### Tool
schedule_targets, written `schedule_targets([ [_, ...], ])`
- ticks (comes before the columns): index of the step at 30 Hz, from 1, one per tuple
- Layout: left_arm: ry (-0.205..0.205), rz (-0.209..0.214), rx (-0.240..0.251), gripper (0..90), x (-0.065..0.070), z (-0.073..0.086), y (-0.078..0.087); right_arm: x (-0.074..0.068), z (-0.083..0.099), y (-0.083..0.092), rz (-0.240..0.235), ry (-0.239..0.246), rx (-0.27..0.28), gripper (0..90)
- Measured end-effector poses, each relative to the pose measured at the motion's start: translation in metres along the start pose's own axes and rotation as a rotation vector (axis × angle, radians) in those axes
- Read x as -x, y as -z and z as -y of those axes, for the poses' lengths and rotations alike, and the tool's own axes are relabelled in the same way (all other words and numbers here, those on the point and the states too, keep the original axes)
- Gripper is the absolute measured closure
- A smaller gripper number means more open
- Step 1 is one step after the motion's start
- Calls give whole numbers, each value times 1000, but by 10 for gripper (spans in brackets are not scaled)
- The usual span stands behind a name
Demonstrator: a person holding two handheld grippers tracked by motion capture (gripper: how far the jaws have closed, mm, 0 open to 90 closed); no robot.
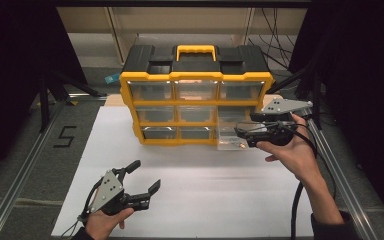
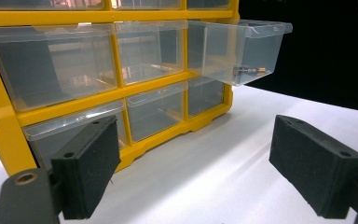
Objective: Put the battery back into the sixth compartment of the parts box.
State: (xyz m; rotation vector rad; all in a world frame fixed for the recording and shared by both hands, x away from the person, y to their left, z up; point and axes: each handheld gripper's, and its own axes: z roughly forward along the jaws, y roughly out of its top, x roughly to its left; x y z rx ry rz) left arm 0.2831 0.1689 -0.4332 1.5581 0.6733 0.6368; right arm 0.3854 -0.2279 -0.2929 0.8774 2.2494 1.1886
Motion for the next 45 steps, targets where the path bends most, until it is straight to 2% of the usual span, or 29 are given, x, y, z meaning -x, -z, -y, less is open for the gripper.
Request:
schedule_targets([
  [10, -2, 0, 0, 157, 0, 0, 0, -11, 8, 4, -2, 0, 27, 306],
  [14, 0, -2, 2, 157, 0, 0, 0, -16, 13, 5, 0, -15, 59, 299],
  [22, -9, -1, 2, 156, -1, 0, 0, -23, 19, 6, -4, -18, 73, 281],
  [24, -6, -1, 3, 156, 0, -1, 0, -26, 21, 6, 10, -17, 89, 269],
  [32, -7, -1, 9, 156, -1, -1, 1, -30, 28, 8, 6, -29, 91, 259],
  [40, -2, 0, 9, 156, 0, -1, 1, -35, 39, 7, 18, -38, 145, 253],
  [45, 1, 0, 8, 156, 0, -1, 0, -35, 47, 5, 14, -42, 139, 247],
])
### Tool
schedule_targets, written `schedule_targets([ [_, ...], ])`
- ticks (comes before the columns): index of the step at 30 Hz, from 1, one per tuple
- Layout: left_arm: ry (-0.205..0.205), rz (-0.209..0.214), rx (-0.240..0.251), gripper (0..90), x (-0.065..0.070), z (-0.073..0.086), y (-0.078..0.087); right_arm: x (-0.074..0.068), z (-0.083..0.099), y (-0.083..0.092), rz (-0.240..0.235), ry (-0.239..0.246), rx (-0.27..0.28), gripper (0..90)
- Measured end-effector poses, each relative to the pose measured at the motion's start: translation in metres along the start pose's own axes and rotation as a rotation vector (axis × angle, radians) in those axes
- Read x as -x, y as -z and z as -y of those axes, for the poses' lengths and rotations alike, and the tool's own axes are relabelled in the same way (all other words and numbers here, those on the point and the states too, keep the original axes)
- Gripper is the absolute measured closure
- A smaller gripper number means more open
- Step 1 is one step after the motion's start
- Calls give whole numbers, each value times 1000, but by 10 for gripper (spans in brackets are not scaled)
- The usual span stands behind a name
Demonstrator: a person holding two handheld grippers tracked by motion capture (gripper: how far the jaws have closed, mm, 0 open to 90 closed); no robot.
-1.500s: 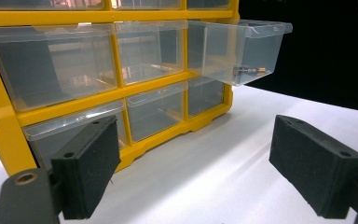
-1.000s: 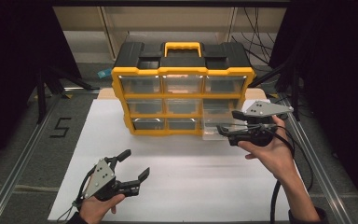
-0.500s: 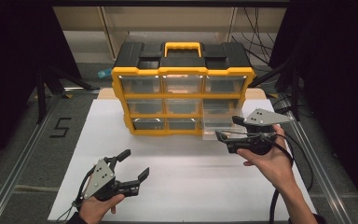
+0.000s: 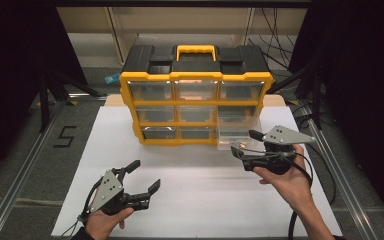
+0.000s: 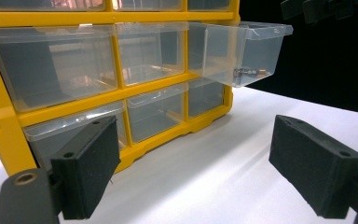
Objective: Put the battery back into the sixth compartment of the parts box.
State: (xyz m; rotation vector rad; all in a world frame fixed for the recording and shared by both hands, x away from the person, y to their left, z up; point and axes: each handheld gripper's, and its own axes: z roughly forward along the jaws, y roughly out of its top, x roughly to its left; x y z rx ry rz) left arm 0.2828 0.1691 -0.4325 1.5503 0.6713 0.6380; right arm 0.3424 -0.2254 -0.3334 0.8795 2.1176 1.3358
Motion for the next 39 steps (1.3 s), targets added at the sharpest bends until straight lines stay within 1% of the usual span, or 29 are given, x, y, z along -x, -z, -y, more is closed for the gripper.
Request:
schedule_targets([
  [1, -3, 2, 4, 156, 0, 0, 0, 0, 1, 0, -9, -6, 4, 247],
  [3, 1, 1, 2, 156, 0, 0, 0, -1, 3, 2, 0, -6, 13, 246],
  [6, -3, 1, 3, 156, 0, 0, 0, -3, 6, 4, -9, -7, 12, 241],
  [7, -4, 1, 4, 156, 0, 0, 0, -5, 8, 4, 0, -8, 24, 241],
  [8, -10, 2, 4, 156, 0, 0, 0, -5, 9, 4, -13, -10, 24, 240],
  [9, -2, 3, 4, 156, 0, 0, 0, -6, 10, 5, -13, -9, 16, 241],
  [11, 0, 4, 5, 156, 1, 0, 0, -7, 12, 4, -10, -15, 26, 243],
  [13, -7, 4, 4, 156, 0, 0, 0, -8, 15, 3, -21, -20, 29, 243],
  [14, -4, 2, 4, 156, 0, 0, 0, -8, 16, 2, -26, -19, 40, 243],
  [15, -2, 2, 3, 156, 0, 0, 0, -9, 18, 1, -20, -18, 52, 243],
  [16, -4, 4, 6, 156, 0, 0, 0, -10, 19, 1, -31, -19, 46, 243],
  [17, 0, 3, 6, 156, 1, 0, 0, -11, 20, -1, -30, -22, 58, 242],
  [18, 2, 3, 5, 156, 1, 0, 0, -11, 21, -1, -38, -21, 58, 241],
  [20, 1, 3, 5, 156, 1, 0, 0, -12, 22, -1, -36, -20, 57, 240],
  [21, 0, 3, 5, 156, 1, 0, 0, -13, 25, -3, -46, -25, 71, 238],
  [22, 1, 3, 4, 157, 1, 0, 0, -14, 27, -3, -36, -21, 73, 237],
  [23, 1, 3, 4, 156, 1, 0, 0, -14, 27, -3, -36, -21, 73, 237],
  [25, 2, 3, 4, 156, 0, 0, 0, -15, 31, -4, -61, -30, 74, 236],
  [26, -3, 3, 5, 156, 0, 0, 0, -15, 32, -4, -50, -27, 72, 234],
  [28, 1, 3, 5, 156, 1, 0, 0, -16, 35, -5, -63, -28, 78, 233],
  [29, 2, 4, 6, 156, 1, 0, 0, -16, 35, -5, -58, -29, 70, 232],
  [31, -1, 4, 5, 156, 1, 0, 0, -18, 37, -6, -64, -30, 67, 231],
  [32, -3, 5, 7, 156, 1, 0, 0, -19, 38, -7, -70, -35, 81, 229],
  [33, -1, 4, 4, 156, 1, -1, 0, -19, 38, -7, -64, -30, 73, 226],
  [34, -1, 4, 4, 156, 1, -1, 0, -19, 39, -7, -70, -32, 69, 223],
  [35, -7, 13, 19, 156, 0, -1, -1, -20, 40, -8, -79, -35, 79, 219],
  [36, -7, 14, 21, 156, 0, 0, -1, -20, 41, -8, -76, -34, 65, 213],
  [37, -4, 5, 1, 156, 1, -1, 1, -21, 42, -9, -73, -35, 76, 209],
  [39, -2, 6, 3, 156, 1, -1, 1, -20, 43, -9, -76, -35, 65, 208],
])
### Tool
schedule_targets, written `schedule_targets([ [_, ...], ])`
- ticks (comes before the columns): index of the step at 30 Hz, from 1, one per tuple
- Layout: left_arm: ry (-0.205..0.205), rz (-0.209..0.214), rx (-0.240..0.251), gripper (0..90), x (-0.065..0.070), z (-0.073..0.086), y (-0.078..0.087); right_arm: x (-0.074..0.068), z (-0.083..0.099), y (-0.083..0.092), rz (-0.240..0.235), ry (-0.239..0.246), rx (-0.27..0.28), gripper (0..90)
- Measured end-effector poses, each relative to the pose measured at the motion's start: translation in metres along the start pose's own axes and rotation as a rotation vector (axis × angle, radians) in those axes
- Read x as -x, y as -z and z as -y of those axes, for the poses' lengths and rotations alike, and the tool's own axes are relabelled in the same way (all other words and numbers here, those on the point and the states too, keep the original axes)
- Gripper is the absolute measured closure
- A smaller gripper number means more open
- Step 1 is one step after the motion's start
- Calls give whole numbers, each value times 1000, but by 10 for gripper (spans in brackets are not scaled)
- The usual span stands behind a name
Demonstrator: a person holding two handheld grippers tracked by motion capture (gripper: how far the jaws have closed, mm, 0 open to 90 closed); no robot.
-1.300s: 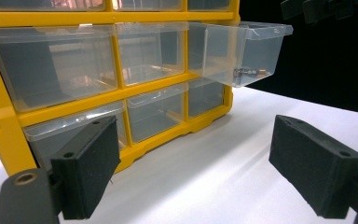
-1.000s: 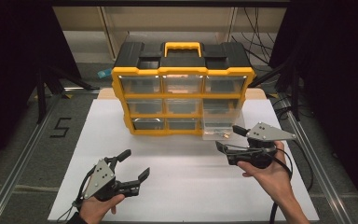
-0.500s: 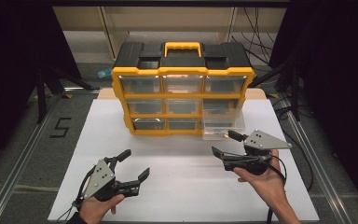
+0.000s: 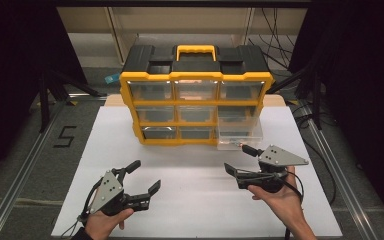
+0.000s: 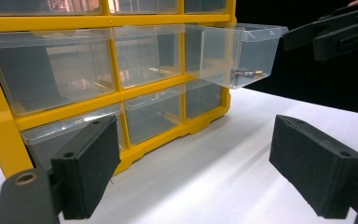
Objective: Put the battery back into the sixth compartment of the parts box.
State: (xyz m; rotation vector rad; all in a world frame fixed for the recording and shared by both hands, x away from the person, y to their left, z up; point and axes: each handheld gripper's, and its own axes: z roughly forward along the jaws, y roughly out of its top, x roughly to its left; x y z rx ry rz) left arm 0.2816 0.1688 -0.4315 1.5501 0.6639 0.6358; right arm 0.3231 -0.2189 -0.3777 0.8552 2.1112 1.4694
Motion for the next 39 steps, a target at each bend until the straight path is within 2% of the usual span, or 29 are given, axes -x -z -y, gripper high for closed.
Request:
schedule_targets([
  [3, -9, 7, 13, 156, -1, 0, -1, 0, 6, -2, -8, -12, 27, 204],
  [4, -9, 9, 15, 156, -1, 0, -2, 0, 7, -1, -1, -9, 21, 202],
  [5, -2, 1, -1, 156, 0, 0, 0, 0, 9, -2, -9, -15, 32, 202],
  [10, -4, 4, 0, 156, 0, 0, 0, -1, 16, -1, -9, -16, 25, 200],
  [12, -8, 14, 19, 156, -1, 0, -2, 0, 17, -1, -3, -12, 22, 200],
  [16, -3, 5, 1, 156, 0, 0, -1, 0, 25, -3, -12, -26, 16, 198],
  [18, -3, 4, 1, 156, 0, 0, -1, 0, 27, -3, 4, -24, 19, 197],
  [20, -2, 5, 1, 156, 0, 0, -1, 0, 27, -2, -2, -26, 13, 197],
  [22, -4, 6, 0, 156, 0, 0, -1, -1, 29, -3, -12, -31, 31, 196],
  [23, -4, 6, 0, 156, 0, 0, -1, -1, 29, -1, -2, -25, 18, 196],
  [24, -2, 7, -1, 156, 0, 0, -1, -1, 30, -1, 0, -22, 29, 195],
  [26, -3, 8, -1, 156, 0, 0, -1, -2, 32, -2, -12, -36, 40, 194],
  [31, -4, 8, 0, 156, 0, 0, -1, -2, 36, 0, 4, -35, 34, 180],
  [39, -3, 10, -3, 156, 0, 0, -1, -3, 41, 3, -8, -49, 20, 173],
])
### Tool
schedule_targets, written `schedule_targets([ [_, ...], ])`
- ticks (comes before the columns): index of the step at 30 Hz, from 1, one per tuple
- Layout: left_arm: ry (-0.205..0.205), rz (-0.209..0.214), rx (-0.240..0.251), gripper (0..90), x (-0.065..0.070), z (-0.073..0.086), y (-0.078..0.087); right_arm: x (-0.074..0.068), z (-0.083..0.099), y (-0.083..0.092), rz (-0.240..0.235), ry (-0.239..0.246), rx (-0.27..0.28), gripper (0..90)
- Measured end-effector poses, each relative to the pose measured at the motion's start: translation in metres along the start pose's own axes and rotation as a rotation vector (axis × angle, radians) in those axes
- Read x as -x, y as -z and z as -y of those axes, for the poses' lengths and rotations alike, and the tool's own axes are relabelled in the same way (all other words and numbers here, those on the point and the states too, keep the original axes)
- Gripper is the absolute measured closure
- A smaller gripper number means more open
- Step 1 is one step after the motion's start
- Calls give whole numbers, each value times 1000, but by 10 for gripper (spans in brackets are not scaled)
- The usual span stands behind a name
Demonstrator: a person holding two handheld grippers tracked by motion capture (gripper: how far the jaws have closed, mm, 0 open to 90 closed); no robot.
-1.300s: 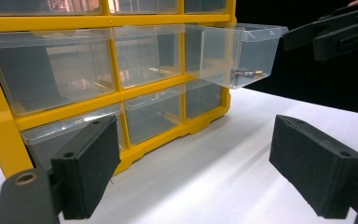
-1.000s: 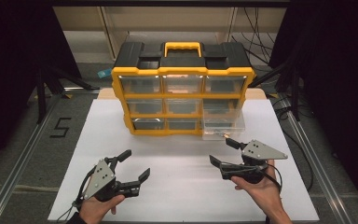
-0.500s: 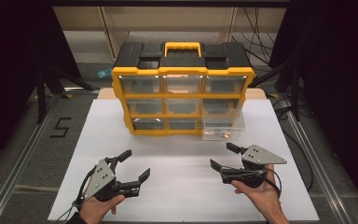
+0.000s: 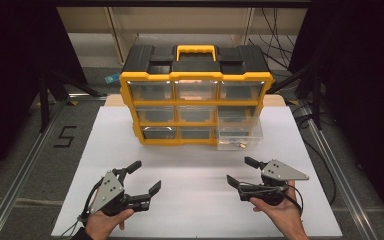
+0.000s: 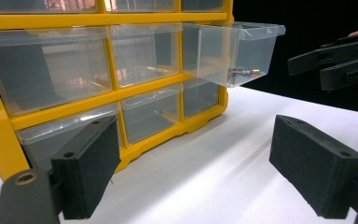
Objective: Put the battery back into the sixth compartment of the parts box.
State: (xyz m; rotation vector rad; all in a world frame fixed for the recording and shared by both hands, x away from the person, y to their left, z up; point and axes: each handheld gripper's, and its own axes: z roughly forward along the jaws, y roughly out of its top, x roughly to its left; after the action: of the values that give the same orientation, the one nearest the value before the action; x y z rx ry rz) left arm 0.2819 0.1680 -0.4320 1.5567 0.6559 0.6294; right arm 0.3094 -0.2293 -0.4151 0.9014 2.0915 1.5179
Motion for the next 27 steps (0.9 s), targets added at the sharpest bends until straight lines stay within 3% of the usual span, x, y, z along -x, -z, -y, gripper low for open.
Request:
schedule_targets([
  [14, -3, 8, -11, 156, 1, 1, 0, -1, 6, 5, -1, -14, 18, 168],
  [18, -7, 19, 5, 156, 1, 1, -2, -1, 6, 8, 11, -5, 3, 168],
  [19, -4, 10, -15, 156, 2, 1, 0, -1, 7, 8, 20, -7, 7, 168],
  [27, -5, 13, -11, 156, 2, 1, 0, -2, 10, 13, 15, -17, 4, 163],
])
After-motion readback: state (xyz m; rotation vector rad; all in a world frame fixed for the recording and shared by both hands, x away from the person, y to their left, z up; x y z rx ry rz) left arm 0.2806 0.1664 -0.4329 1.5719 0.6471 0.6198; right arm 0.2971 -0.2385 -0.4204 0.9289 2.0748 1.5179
